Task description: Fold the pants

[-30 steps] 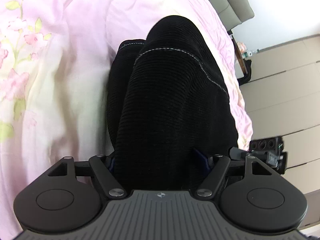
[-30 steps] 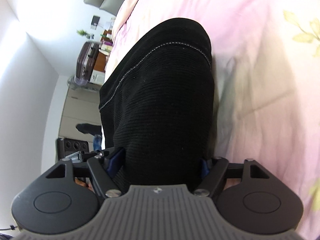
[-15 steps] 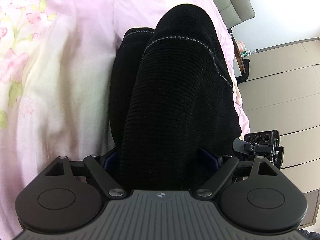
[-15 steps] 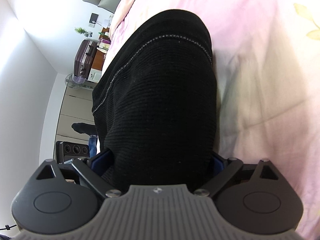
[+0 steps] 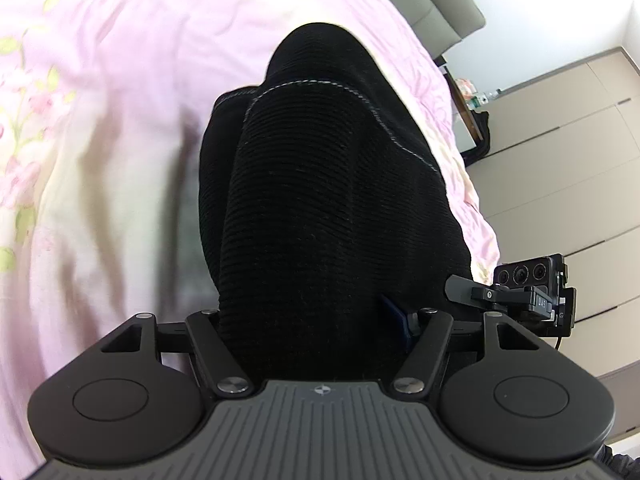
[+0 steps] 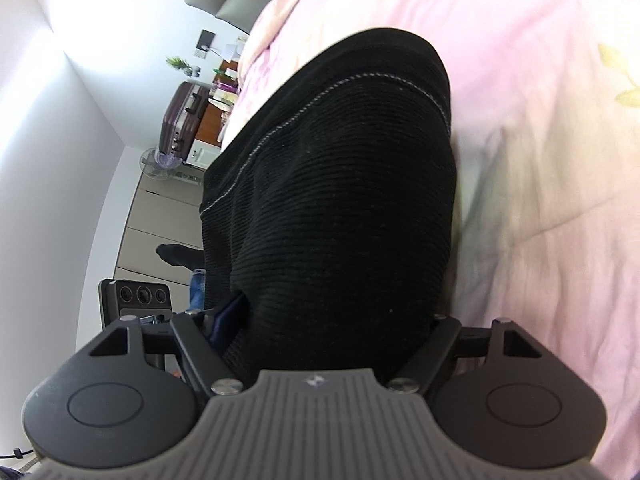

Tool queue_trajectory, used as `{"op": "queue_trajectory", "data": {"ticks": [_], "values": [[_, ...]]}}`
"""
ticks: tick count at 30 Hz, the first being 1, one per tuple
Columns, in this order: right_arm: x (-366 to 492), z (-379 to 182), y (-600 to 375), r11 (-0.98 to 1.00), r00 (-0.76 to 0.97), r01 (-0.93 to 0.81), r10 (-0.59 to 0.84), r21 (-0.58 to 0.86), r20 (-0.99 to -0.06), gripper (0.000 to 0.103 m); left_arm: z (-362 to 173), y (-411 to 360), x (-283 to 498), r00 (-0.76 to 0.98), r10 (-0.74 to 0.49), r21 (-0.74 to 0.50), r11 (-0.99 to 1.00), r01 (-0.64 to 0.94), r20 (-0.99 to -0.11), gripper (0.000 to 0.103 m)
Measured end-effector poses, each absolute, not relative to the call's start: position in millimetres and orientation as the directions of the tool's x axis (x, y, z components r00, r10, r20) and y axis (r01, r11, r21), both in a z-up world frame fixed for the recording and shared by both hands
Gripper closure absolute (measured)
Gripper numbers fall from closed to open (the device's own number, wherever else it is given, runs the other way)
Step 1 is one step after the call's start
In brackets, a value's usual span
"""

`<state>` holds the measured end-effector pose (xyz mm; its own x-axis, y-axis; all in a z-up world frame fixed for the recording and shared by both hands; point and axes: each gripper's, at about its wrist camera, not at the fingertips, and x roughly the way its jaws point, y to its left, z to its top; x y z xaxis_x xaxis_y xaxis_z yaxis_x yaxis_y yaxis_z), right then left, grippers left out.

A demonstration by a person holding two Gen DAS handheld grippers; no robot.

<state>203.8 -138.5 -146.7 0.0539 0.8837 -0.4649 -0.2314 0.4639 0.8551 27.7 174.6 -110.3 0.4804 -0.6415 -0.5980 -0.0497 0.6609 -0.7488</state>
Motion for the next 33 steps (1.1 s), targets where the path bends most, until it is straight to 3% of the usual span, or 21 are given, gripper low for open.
{"op": "queue_trajectory", "data": {"ticks": [13,23,33], "values": [[184.8,-98.2,-243.8,0.466,0.194,-0.270,0.883,0.843,-0.426,0.031,-60.1,88.0,62.1,0.453,-0.676,-0.726,0.682,0.087,-0.581,0.027],[217.9,-70.1,-376.7,0.519,0.381,-0.236,0.827,0.821,-0.413,0.031,-37.8,-35.8,174.0,0.375,-0.737,-0.710,0.662,0.240,-0.562,0.027],[292.1,-78.9,-486.0,0.589,0.534,-0.189,0.733,0.786,-0.421,0.030,-63.2,-132.0,304.9,0.320,-0.779,-0.723,0.623,0.299,-0.540,0.028]]}}
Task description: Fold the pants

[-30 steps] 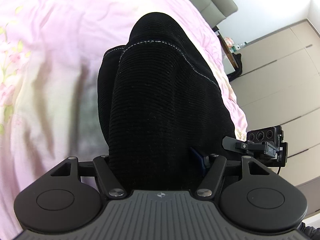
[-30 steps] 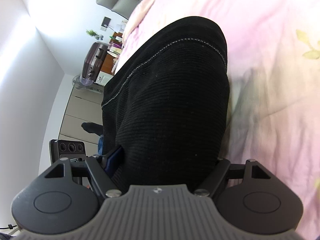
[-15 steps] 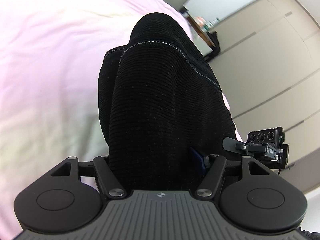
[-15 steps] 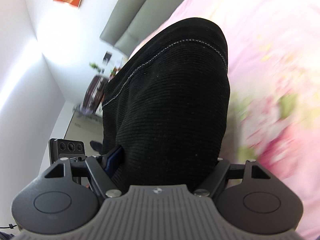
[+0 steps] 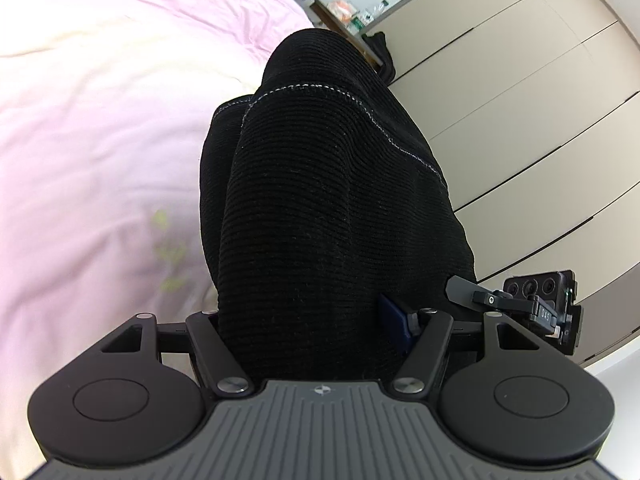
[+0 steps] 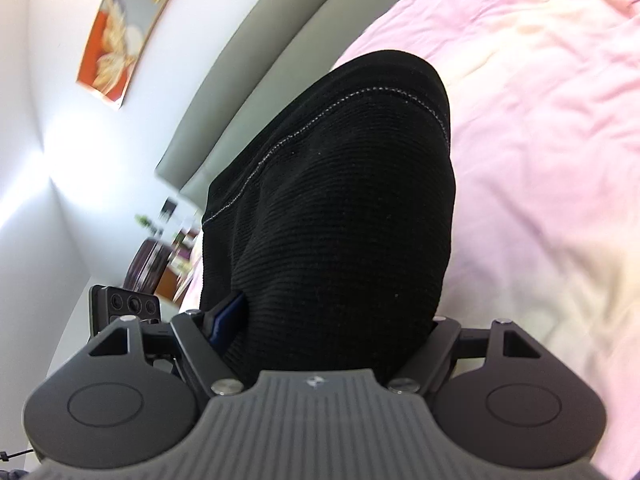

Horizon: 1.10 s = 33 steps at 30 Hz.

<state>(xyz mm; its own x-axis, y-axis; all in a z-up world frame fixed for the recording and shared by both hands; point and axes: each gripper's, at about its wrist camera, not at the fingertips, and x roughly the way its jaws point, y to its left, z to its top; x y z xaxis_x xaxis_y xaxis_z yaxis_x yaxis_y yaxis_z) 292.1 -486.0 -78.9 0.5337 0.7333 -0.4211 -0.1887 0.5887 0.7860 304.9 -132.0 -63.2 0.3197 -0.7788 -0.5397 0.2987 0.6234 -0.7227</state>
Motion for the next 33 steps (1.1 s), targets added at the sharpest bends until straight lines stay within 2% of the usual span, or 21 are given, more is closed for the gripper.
{"op": "queue_trajectory", "data": {"ticks": [5,8,10,12,15,18,20,24,27,28,30,33], "values": [[325.1,-118.6,-535.7,0.589,0.573,-0.103,0.694,0.801,-0.436,0.030,-97.8,-168.7,365.8,0.280,-0.773,-0.723,0.632,0.277,-0.569,0.028],[332.3,-155.8,-550.9,0.593,0.568,-0.002,0.664,0.806,-0.487,0.029,-131.3,-180.4,385.1,0.230,-0.728,-0.698,0.685,0.210,-0.645,0.028],[327.0,-185.3,-555.6,0.595,0.545,0.091,0.641,0.798,-0.540,0.022,-147.6,-185.9,382.1,0.219,-0.697,-0.657,0.717,0.233,-0.683,0.028],[308.8,-202.4,-564.5,0.546,0.579,0.092,0.651,0.833,-0.491,0.020,-153.9,-182.7,372.8,0.233,-0.715,-0.666,0.699,0.259,-0.659,0.023],[277.5,-211.0,-580.9,0.497,0.623,0.104,0.643,0.862,-0.446,0.020,-160.0,-169.2,365.5,0.239,-0.730,-0.692,0.684,0.232,-0.641,0.023],[245.4,-215.3,-596.8,0.486,0.644,0.149,0.613,0.861,-0.458,0.021,-156.8,-170.1,365.9,0.260,-0.713,-0.675,0.701,0.232,-0.651,0.023],[217.0,-213.9,-597.8,0.502,0.642,0.180,0.592,0.846,-0.488,0.024,-151.0,-173.7,348.4,0.278,-0.685,-0.644,0.729,0.233,-0.674,0.022],[179.0,-201.1,-571.9,0.623,0.578,0.250,0.518,0.741,-0.630,0.037,-126.3,-175.7,306.4,0.284,-0.629,-0.593,0.777,0.213,-0.723,0.021],[165.3,-187.2,-561.7,0.683,0.554,0.292,0.450,0.670,-0.701,0.043,-115.9,-176.6,289.8,0.304,-0.575,-0.534,0.818,0.215,-0.759,0.022],[162.6,-180.5,-558.5,0.717,0.536,0.306,0.414,0.627,-0.736,0.049,-111.4,-174.3,284.2,0.312,-0.557,-0.513,0.830,0.219,-0.769,0.022],[156.7,-164.8,-550.8,0.782,0.512,0.309,0.343,0.541,-0.788,0.048,-102.1,-173.9,270.1,0.316,-0.516,-0.463,0.856,0.229,-0.796,0.029],[141.1,-139.1,-534.7,0.823,0.529,0.290,0.287,0.488,-0.799,0.035,-86.8,-169.7,239.7,0.353,-0.495,-0.431,0.868,0.246,-0.794,0.030]]}}
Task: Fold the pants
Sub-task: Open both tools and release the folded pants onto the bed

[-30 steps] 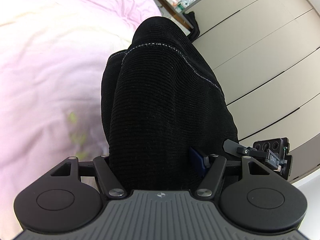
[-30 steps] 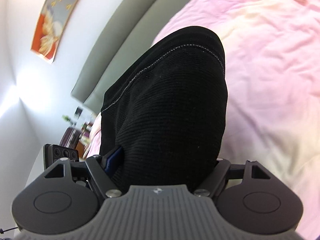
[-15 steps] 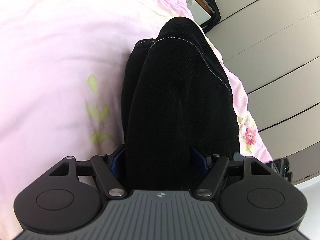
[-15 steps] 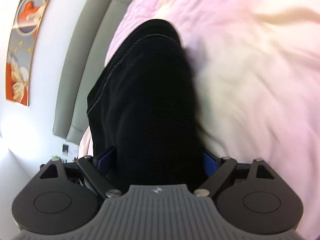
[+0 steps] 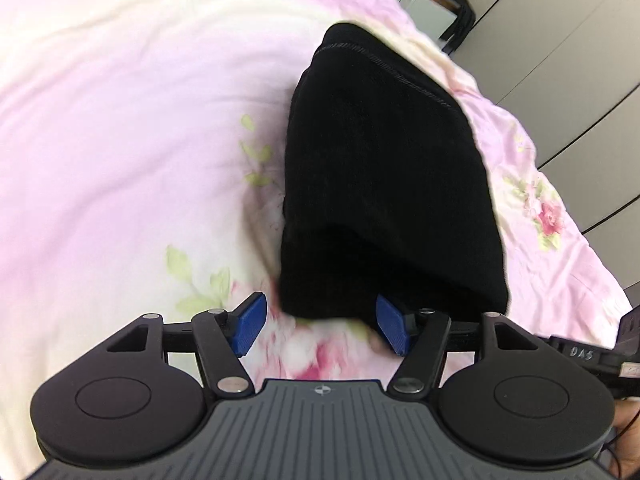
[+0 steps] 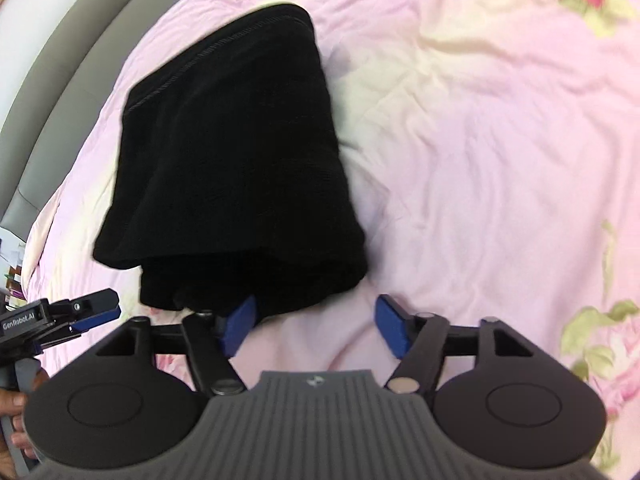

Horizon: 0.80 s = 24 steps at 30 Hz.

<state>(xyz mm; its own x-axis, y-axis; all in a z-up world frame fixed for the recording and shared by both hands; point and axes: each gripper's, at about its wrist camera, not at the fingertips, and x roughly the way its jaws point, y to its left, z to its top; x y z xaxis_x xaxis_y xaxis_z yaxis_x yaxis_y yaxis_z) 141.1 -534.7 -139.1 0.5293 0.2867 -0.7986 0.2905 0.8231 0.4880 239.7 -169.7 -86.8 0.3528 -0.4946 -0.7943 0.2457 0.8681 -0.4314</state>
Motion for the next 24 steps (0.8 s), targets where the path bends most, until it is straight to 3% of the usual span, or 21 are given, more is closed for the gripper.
{"op": "queue_trajectory", "data": {"ticks": [4,16,24], "values": [[112.5,-108.2,-516.8,0.838,0.577,0.265,0.260,0.478,-0.774,0.028,-66.5,-172.2,208.8,0.370,-0.500,-0.423,0.864,0.271,-0.783,0.027],[79.2,-9.5,-418.7,0.925,0.708,0.230,0.055,0.303,-0.704,0.005,-0.8,-181.4,155.0,0.517,-0.349,-0.217,0.929,0.298,-0.782,0.009],[45.9,33.4,-377.4,0.944,0.714,0.321,-0.191,0.072,-0.674,0.005,24.2,-180.5,131.4,0.580,-0.294,-0.167,0.950,0.263,-0.760,0.008]]}}
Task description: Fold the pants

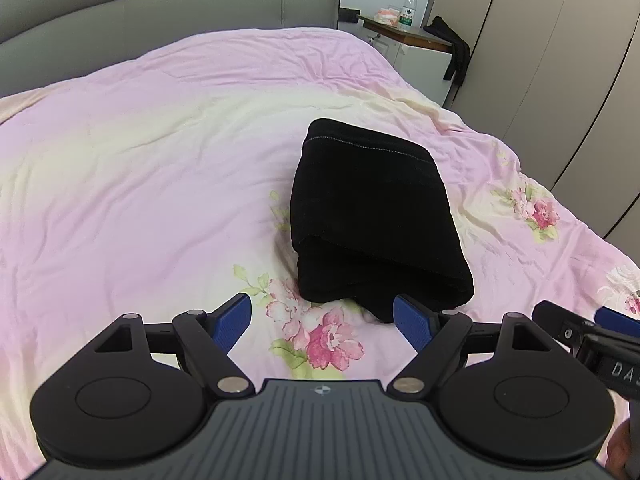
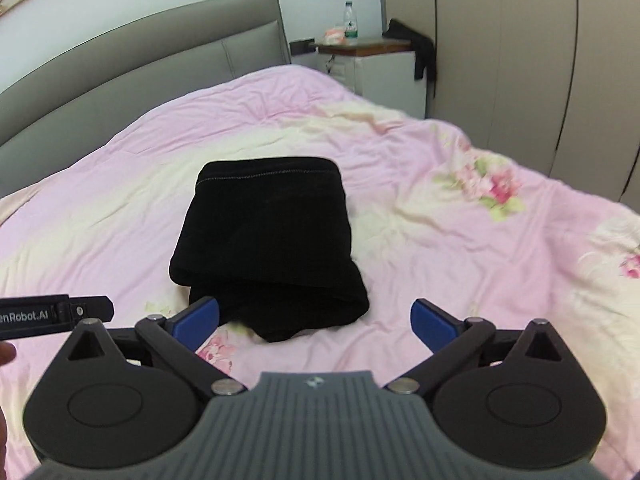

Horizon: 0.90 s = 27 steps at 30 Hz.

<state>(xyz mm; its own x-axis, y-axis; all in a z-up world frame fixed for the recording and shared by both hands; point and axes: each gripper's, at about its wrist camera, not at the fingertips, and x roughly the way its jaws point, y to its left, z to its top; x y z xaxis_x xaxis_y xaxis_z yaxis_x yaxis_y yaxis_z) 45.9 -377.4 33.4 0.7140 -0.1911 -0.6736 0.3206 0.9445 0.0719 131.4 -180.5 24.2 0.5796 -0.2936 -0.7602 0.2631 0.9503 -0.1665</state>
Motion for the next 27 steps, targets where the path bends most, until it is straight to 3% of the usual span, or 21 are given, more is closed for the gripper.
{"op": "queue_trajectory", "data": {"ticks": [27], "values": [[2.5,51.3,-353.6,0.916,0.714,0.389,-0.229,0.103,-0.661,0.005,42.9,-198.7,92.9,0.613,-0.297,-0.121,0.942,0.312,-0.732,0.008]]}}
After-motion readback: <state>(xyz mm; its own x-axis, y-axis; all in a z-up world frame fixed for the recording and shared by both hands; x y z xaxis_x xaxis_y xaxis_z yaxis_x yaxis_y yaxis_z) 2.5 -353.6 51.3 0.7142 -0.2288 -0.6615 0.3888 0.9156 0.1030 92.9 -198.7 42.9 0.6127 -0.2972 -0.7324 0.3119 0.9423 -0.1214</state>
